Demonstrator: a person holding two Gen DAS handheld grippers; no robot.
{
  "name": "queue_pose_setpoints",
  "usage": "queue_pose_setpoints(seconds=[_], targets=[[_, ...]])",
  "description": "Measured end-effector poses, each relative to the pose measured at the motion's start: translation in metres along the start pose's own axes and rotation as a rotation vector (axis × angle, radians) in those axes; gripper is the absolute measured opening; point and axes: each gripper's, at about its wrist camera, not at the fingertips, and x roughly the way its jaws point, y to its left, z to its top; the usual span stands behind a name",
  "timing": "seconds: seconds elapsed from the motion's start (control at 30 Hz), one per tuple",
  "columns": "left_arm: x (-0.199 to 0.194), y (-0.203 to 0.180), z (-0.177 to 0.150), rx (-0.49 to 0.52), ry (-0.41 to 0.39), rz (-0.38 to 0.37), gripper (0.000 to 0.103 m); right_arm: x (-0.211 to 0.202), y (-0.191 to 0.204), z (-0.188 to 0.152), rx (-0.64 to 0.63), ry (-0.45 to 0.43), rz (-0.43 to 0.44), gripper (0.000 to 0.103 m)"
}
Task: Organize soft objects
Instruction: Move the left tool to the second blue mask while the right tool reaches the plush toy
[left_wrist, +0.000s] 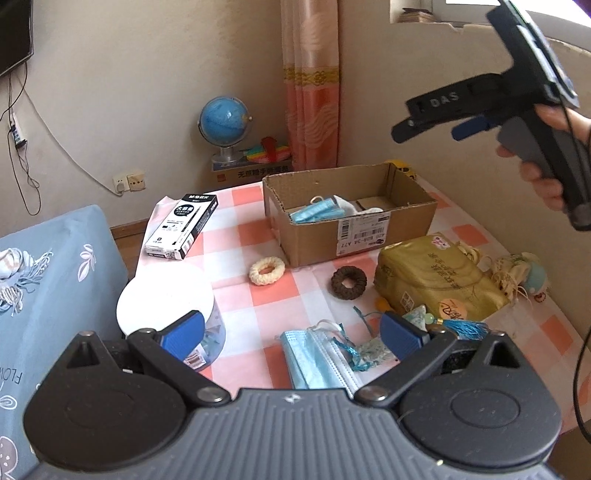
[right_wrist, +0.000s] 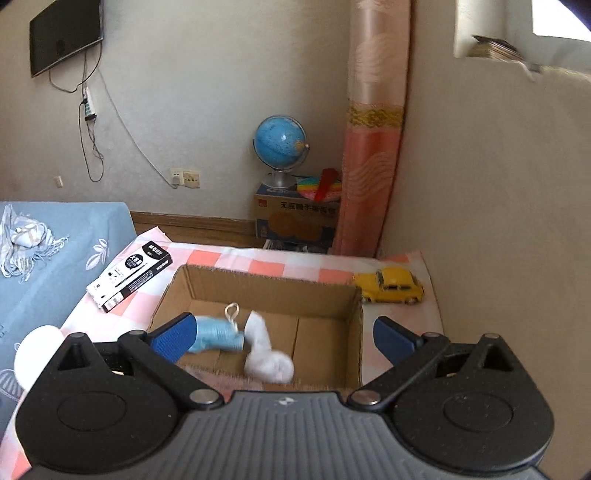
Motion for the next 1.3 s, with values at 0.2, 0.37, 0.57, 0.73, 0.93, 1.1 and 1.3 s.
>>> queue_pose_setpoints(seconds=[0.2,0.37,0.57,0.73,0.93,1.1,1.3], targets=[[-0.005,-0.004,-0.003,0.029,-0.010,-0.013,0.101,-0.037,-0.003,-0.033,0.028,-0.006,-0.028,0.103],[-0.008,-0.008,-0.008,0.047,-0.007,-0.030,0.101,-0.063,-0.013,-0.067,0.074,-0.007,-0.078,0.103],[-0.006,-0.015,-0.016,0.063,0.004,-0.056,0.101,-0.087,-0.025,-0.109,0.139,-0.001,-0.127,0.103],[0.000,-0.017,-0.024,0.076,0.025,-0.066,0.101,-0.096,-0.025,-0.143,0.141,0.022,-0.170,0.103],[0.014,-0.020,-0.035,0.073,0.046,-0.041,0.101,-0.101,-0.023,-0.167,0.130,0.035,-0.172,0.103],[0.028,-0.019,-0.041,0.052,0.081,-0.032,0.101,-0.097,-0.020,-0.188,0.091,0.042,-0.244,0.103],[0.041,-0.023,-0.043,0.063,0.105,-0.027,0.101,-0.087,-0.031,-0.207,0.084,0.042,-0.334,0.096]])
